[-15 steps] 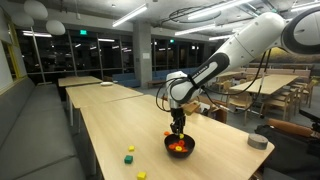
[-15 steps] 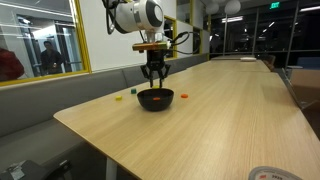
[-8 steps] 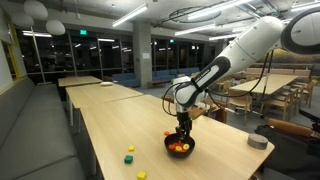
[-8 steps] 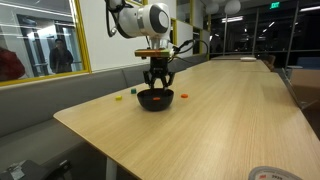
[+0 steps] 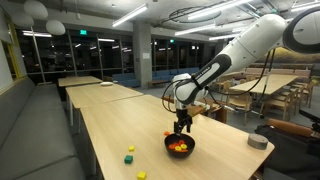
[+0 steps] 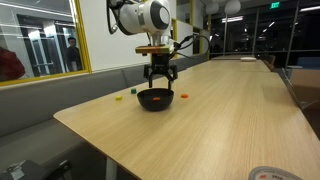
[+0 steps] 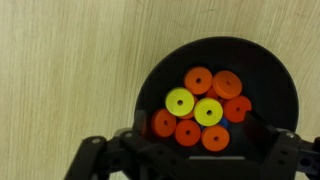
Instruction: Put the discs on the table in the bowl
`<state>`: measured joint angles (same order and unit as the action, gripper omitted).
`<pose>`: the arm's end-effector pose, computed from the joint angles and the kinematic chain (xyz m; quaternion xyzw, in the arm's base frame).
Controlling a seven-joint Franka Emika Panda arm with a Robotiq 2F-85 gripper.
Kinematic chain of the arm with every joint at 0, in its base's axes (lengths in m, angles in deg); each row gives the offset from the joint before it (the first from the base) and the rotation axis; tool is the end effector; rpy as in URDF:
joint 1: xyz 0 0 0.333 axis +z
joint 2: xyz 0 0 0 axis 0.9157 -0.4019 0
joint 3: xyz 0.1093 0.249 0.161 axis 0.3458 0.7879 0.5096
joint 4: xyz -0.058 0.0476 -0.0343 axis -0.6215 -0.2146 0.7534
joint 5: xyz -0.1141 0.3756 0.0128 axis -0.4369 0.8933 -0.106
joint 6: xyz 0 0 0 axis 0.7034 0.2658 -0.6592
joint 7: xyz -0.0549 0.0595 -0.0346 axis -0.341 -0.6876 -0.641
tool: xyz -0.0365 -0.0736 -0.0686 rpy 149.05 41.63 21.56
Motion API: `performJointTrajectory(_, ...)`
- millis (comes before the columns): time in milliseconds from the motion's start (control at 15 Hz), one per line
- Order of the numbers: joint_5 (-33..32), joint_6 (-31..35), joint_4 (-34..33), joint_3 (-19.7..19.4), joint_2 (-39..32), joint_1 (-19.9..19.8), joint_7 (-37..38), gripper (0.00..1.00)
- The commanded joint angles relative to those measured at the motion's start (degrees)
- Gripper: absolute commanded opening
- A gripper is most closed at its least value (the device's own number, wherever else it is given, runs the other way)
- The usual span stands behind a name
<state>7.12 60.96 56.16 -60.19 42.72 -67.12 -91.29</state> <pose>0.5848 0.0006 0.2965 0.9987 0.0221 -0.0465 0.0010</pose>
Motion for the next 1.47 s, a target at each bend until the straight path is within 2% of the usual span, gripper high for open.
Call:
performJointTrajectory(0,-0.68,-1.04,-2.26,-1.20,2.34,-0.13,0.95,1.00)
performJointTrajectory(467,0.94,-2.58,-11.93,-4.06,-0.85,-3.07,0.92,1.00)
performJointTrajectory(1067,3.18,-11.44,-36.35,-4.33,-16.99,-5.78,2.22,1.00)
performJointTrajectory(1400,3.94,-13.54,-43.95,-3.89,-23.88,-5.95,2.47,1.00)
